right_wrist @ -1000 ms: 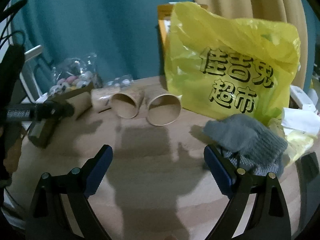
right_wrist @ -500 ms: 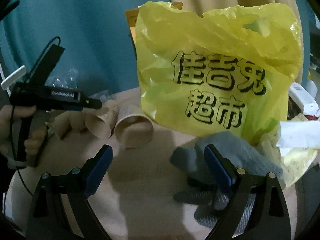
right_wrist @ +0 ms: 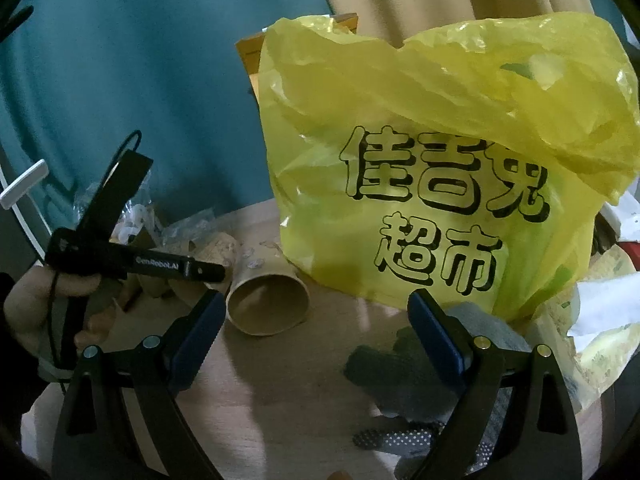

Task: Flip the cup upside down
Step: 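Close the left gripper on the patterned paper cup's body, then lift the paper cup with the left gripper and carry it over the open table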

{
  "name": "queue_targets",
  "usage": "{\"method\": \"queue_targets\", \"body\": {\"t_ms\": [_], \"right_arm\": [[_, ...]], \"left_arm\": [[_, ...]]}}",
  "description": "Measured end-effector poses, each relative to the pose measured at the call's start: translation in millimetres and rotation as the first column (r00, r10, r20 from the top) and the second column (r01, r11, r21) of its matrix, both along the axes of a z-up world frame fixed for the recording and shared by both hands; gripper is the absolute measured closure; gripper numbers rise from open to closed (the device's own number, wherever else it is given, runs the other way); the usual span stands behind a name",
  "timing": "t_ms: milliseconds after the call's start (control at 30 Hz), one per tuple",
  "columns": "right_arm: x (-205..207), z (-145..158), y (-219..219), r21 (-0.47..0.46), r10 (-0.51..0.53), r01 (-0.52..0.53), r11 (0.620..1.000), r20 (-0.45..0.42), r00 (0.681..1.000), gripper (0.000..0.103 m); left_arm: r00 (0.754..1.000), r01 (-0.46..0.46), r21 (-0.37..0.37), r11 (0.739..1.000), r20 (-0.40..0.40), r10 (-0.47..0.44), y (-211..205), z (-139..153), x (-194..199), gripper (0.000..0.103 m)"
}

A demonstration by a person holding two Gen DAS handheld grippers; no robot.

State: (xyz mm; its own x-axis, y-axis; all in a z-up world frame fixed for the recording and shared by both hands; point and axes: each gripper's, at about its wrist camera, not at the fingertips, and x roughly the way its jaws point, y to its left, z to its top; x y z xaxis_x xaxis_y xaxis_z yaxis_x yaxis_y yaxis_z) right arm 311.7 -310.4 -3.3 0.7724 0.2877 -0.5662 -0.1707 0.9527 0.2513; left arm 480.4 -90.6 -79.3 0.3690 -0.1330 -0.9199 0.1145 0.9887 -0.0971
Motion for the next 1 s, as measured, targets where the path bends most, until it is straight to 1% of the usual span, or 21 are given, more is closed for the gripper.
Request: {"method": "queue_targets", "body": {"t_ms": [233,367,467,600,700,733,800,833,900,933,1000], "right_arm": [[-11.2,0.3,-4.1,-0.002,-0.006,0.006,1.0,-0.002,1.0,0.009],[-15.9,4.1,-0.2,-0.006,0.005,-0.005,1.0,0.001,1.0,0.009],[-24.2,7.2,4.2,-0.008,0.021,-0.021,1.0,0.006,1.0,0.009],[-38.8,7.0,11.8,-0.004,0.054,-0.054,0.999,-0.003,0.999,0.009],[-55.1,4.0,16.5,0.003,0.078,-0.078,0.997,-0.02,0.997,0.009],[-62.9,1.7,19.0,0.009,0.089,-0.088,0.996,-0.03,0.996,0.009],[-78.8,-4.3,23.0,0.014,0.111,-0.111,0.994,-0.047,0.993,0.009],[-85.6,-7.9,24.6,0.016,0.12,-0.119,0.993,-0.058,0.991,0.009],[-101.2,-17.5,28.3,0.027,0.141,-0.139,0.99,-0.089,0.986,0.009],[-110.5,-21.9,29.5,0.031,0.151,-0.148,0.988,-0.102,0.983,0.009],[-126.7,-29.7,33.5,0.035,0.17,-0.167,0.985,-0.125,0.977,0.009]], "left_arm": [[1.0,0.011,-0.006,1.0,0.013,-0.011,-3.7,3.8,-11.6,0.037],[1.0,-0.004,-0.031,1.0,0.019,0.005,1.0,10.7,-34.2,0.037],[0.999,-0.023,-0.064,0.998,0.022,0.024,4.0,16.0,-58.2,0.037],[0.998,-0.056,-0.104,0.993,0.018,0.058,9.3,21.5,-105.7,0.037],[0.996,-0.084,-0.135,0.987,0.012,0.086,12.4,27.2,-153.6,0.037],[0.995,-0.093,-0.144,0.985,0.017,0.096,12.3,29.3,-173.8,0.037],[0.993,-0.111,-0.158,0.981,0.023,0.116,11.8,31.1,-202.3,0.037],[0.991,-0.126,-0.172,0.977,0.023,0.132,11.5,32.0,-220.1,0.037],[0.988,-0.15,-0.195,0.969,0.011,0.155,13.2,29.2,-243.0,0.037],[0.985,-0.17,-0.217,0.961,-0.002,0.173,15.8,26.5,-257.0,0.037],[0.981,-0.193,-0.237,0.952,-0.012,0.196,18.1,22.8,-274.8,0.037]]}}
